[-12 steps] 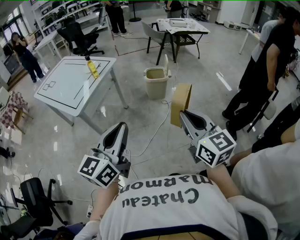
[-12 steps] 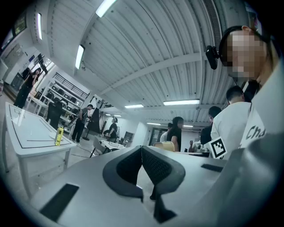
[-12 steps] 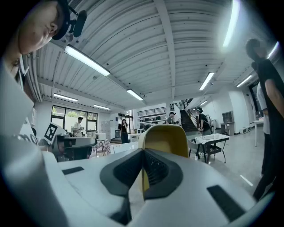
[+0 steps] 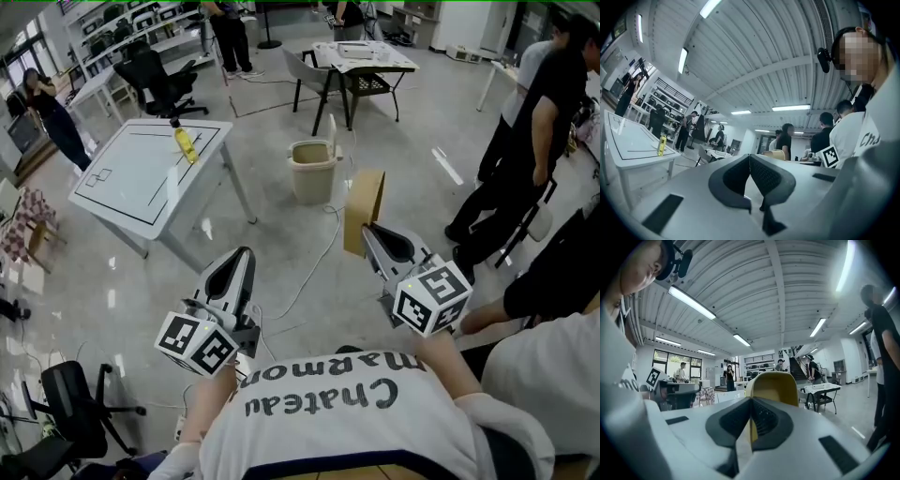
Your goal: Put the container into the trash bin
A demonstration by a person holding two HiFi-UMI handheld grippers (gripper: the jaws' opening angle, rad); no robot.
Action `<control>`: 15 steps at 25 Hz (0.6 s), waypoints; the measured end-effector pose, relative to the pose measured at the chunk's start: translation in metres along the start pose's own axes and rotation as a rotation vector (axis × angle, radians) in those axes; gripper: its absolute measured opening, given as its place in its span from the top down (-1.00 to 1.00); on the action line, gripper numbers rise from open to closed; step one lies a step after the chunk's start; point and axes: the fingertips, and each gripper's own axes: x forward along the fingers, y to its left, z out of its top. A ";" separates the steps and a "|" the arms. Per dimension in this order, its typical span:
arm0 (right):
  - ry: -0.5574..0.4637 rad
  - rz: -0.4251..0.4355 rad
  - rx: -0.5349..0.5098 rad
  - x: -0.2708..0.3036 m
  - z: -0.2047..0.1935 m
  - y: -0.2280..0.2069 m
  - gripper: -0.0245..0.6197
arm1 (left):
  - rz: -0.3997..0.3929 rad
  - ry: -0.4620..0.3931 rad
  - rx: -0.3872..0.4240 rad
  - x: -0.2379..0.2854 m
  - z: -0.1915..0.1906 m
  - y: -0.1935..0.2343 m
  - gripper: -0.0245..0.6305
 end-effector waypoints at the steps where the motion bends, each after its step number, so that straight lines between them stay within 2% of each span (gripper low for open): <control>1: 0.001 0.000 0.005 0.000 -0.001 -0.001 0.82 | 0.002 0.005 -0.002 0.001 -0.002 0.001 0.85; 9: 0.030 -0.003 0.082 0.022 -0.017 -0.033 0.82 | 0.013 0.047 -0.051 0.030 -0.025 0.020 0.85; 15: 0.035 0.002 0.095 0.064 -0.010 -0.088 0.82 | 0.038 0.004 -0.072 0.084 -0.022 0.041 0.85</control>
